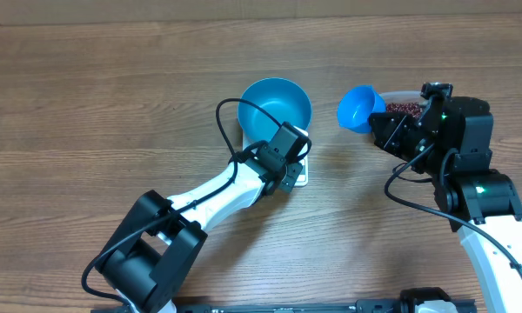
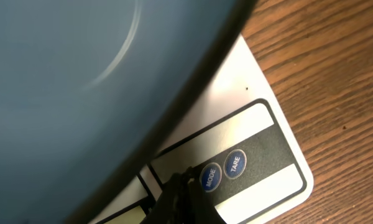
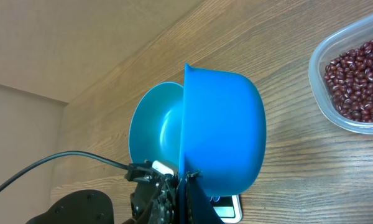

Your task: Scoop item into bowl and weigh 150g on scale

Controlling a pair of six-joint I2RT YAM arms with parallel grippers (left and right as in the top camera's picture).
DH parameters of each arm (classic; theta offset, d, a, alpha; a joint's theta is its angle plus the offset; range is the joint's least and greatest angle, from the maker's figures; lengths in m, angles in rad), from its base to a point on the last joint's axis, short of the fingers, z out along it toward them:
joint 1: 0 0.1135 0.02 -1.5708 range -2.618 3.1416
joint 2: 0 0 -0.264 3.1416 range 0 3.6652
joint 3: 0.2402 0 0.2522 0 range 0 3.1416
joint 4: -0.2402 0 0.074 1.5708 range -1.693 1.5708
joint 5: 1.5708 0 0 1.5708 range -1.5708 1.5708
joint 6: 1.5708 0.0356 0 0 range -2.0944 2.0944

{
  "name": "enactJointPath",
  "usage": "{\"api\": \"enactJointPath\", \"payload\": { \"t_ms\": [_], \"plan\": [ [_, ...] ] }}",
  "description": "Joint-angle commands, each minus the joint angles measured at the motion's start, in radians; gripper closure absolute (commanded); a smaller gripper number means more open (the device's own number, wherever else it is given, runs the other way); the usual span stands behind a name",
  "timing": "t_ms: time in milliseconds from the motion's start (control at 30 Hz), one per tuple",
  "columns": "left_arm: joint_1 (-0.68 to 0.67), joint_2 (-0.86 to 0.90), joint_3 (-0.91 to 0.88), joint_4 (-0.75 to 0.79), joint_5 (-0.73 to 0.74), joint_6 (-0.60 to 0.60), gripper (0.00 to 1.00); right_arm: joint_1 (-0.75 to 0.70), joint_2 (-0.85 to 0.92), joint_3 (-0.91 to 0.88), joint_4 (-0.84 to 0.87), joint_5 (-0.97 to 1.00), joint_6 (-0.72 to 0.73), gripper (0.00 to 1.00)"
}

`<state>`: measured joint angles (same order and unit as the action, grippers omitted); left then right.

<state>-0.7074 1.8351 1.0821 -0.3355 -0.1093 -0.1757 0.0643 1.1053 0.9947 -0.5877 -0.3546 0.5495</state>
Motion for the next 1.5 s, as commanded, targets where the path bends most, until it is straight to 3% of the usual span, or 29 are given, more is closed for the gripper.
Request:
{"api": "enactJointPath", "payload": {
  "t_ms": [0,1467],
  "plan": [
    [-0.002,0.024,-0.015,0.008,-0.004,0.011,0.96,-0.006,-0.005,0.021,0.002,0.005,-0.009,0.96],
    [0.003,0.072,-0.015,-0.004,0.006,-0.004,0.96,-0.006,-0.005,0.021,-0.010,0.005,-0.009,0.96]
  ]
}}
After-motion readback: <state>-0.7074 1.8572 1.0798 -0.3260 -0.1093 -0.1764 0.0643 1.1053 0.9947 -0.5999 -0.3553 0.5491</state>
